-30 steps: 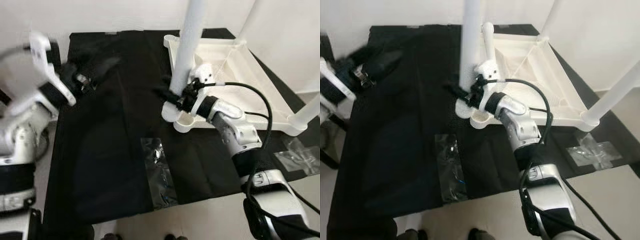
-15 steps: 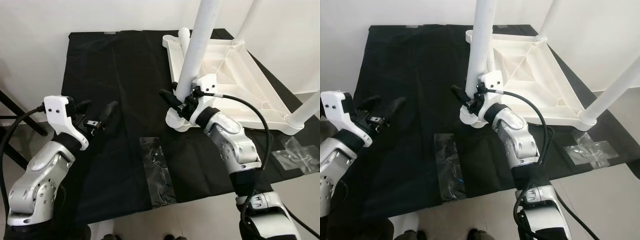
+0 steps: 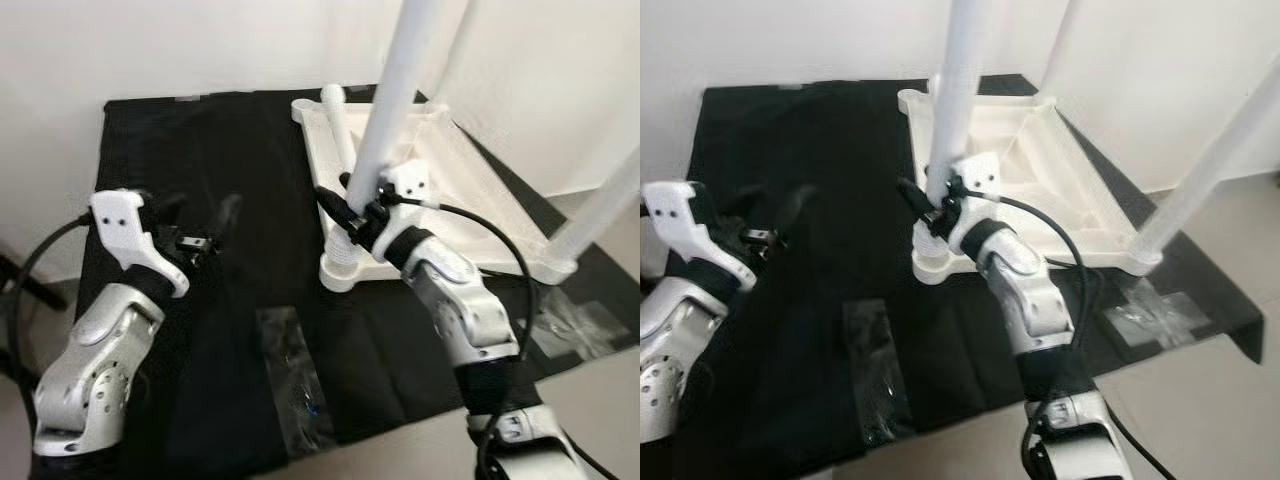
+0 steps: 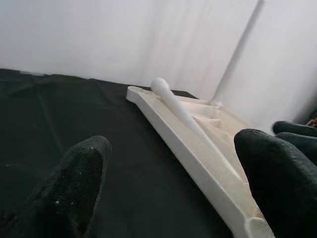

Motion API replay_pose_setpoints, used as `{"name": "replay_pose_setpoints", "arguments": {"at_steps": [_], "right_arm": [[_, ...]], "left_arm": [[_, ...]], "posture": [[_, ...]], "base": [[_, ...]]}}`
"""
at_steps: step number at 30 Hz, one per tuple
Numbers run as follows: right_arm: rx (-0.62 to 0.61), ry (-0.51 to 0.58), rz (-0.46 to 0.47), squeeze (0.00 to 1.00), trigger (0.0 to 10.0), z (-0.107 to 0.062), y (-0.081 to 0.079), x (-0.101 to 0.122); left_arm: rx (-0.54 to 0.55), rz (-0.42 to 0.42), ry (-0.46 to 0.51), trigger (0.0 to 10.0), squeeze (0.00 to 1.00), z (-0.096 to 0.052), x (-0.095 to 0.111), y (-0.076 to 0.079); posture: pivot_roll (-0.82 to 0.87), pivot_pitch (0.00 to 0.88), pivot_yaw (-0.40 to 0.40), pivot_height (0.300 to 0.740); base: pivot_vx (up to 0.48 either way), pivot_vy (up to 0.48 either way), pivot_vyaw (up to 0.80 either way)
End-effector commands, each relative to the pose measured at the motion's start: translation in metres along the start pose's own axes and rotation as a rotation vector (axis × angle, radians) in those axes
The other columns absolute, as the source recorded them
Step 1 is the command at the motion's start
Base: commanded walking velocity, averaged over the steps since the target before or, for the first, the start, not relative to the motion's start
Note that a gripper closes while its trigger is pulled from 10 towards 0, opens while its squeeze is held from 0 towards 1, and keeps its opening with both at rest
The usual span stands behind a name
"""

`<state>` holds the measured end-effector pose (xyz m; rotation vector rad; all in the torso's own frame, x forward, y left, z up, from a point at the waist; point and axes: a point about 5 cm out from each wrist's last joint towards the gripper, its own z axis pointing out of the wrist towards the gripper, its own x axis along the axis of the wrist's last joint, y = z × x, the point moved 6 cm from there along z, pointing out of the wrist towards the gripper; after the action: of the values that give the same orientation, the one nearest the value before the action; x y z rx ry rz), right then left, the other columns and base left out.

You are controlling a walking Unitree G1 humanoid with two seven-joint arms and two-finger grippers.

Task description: Building children table

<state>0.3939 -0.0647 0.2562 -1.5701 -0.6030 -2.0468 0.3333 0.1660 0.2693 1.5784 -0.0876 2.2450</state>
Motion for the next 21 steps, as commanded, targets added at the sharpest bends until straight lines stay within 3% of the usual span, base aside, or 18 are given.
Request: {"name": "replay_pose_setpoints", "arguments": {"at_steps": [1, 6, 10, 13, 17, 18, 20, 21], "right_arm": [[0.035, 0.025, 0.018, 0.0, 10.0, 0.002, -0.009, 0.006], [0.063, -0.006, -0.018, 0.0, 10.0, 0.002, -0.015, 0.001], [0.239, -0.003, -0.026, 0.0, 10.0, -0.007, -0.033, 0.005], [0.277, -0.005, -0.027, 0.0, 10.0, -0.01, -0.037, 0.006], [0.472, -0.043, -0.008, 0.0, 10.0, -0.029, -0.044, 0.008], [0.472, -0.043, -0.008, 0.0, 10.0, -0.029, -0.044, 0.008], [0.59, -0.06, 0.006, 0.0, 10.0, -0.041, -0.049, 0.009], [0.59, -0.06, 0.006, 0.0, 10.0, -0.041, -0.049, 0.009]], "left_arm": [[0.015, 0.001, -0.011, 10.0, 0.0, -0.003, -0.003, -0.002], [0.01, -0.004, -0.009, 10.0, 0.0, -0.002, -0.003, -0.001], [-0.009, -0.003, -0.036, 10.0, 0.0, -0.003, -0.01, 0.004], [-0.014, 0.006, -0.047, 10.0, 0.0, -0.004, -0.012, 0.005], [-0.065, 0.018, -0.077, 10.0, 0.0, -0.008, -0.02, 0.015], [-0.065, 0.018, -0.077, 10.0, 0.0, -0.008, -0.02, 0.015], [-0.114, 0.011, -0.096, 10.0, 0.0, -0.012, -0.023, 0.022], [-0.114, 0.011, -0.096, 10.0, 0.0, -0.012, -0.023, 0.022]], "posture": [[0.08, 0.186, -0.096, 0.74], [0.08, 0.186, -0.097, 0.74], [0.08, 0.191, -0.096, 0.74], [0.08, 0.191, -0.096, 0.74], [0.08, 0.196, -0.097, 0.74], [0.08, 0.196, -0.097, 0.74], [0.08, 0.205, -0.099, 0.74], [0.08, 0.205, -0.099, 0.74]], "base": [[0.292, 0.0, 0.63], [0.295, 0.0, 0.13], [0.0, 0.0, 0.0], [0.0, 0.0, 0.0], [0.0, 0.0, 0.0], [0.0, 0.0, 0.0], [0.0, -0.36, 0.0], [0.0, -0.469, 0.0]]}}
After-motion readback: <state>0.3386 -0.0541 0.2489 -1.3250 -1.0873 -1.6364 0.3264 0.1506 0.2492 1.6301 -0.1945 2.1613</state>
